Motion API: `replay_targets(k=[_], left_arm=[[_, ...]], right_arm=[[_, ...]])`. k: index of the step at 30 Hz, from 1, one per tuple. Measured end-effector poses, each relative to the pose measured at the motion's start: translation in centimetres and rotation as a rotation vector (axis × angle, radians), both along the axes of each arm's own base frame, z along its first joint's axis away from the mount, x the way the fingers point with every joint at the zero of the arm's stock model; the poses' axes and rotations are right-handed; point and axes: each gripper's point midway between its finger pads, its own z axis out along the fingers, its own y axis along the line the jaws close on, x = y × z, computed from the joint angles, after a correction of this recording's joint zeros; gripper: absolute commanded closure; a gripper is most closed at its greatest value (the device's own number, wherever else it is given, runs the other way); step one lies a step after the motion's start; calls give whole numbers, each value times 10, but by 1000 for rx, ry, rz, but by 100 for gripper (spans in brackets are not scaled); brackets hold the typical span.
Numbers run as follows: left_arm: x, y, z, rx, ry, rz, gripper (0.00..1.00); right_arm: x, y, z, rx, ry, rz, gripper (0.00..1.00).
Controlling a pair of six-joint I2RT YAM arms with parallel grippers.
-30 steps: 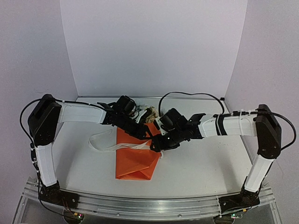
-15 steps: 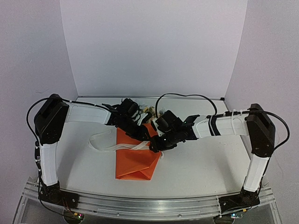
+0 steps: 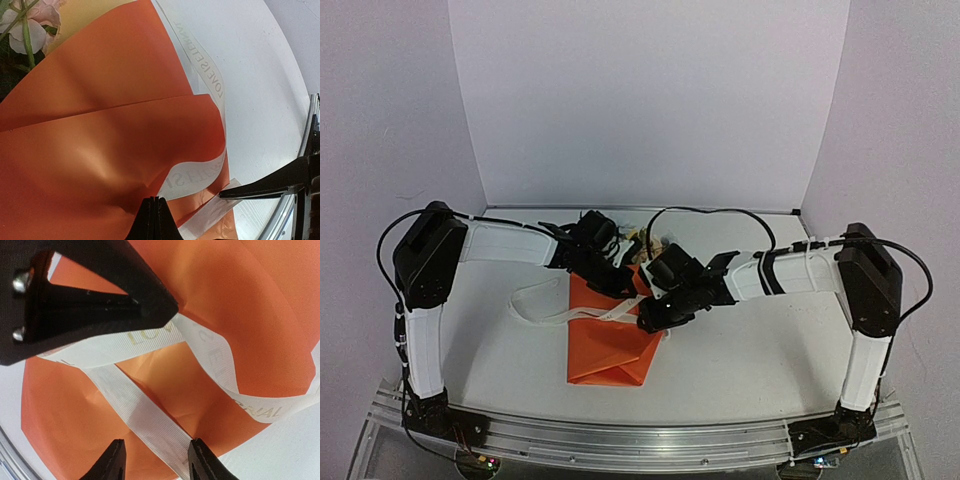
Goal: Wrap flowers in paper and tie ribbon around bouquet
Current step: Cross the ribbon over the folded bouquet.
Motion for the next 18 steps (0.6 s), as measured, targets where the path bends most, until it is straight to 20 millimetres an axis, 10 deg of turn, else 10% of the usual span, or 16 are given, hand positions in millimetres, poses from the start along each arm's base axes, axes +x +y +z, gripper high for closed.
replay_targets(k=[18], left_arm=[[8, 26, 21, -6, -32, 78, 100]], right_arm=[[8, 6, 6, -59, -79, 4, 45]])
